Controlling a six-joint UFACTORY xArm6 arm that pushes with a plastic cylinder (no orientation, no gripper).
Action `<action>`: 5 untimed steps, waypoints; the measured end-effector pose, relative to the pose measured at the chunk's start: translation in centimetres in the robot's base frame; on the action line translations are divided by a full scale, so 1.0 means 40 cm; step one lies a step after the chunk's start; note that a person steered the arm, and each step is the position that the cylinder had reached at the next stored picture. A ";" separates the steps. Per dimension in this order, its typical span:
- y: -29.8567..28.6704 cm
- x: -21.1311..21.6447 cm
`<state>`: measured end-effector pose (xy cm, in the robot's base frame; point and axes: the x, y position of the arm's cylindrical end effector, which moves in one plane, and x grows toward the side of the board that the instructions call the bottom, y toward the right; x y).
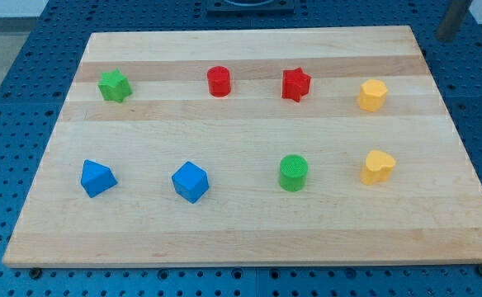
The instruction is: Push the red star into the red circle
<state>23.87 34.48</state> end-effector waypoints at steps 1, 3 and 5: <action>-0.054 0.043; -0.405 0.112; -0.517 0.291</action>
<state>35.52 13.79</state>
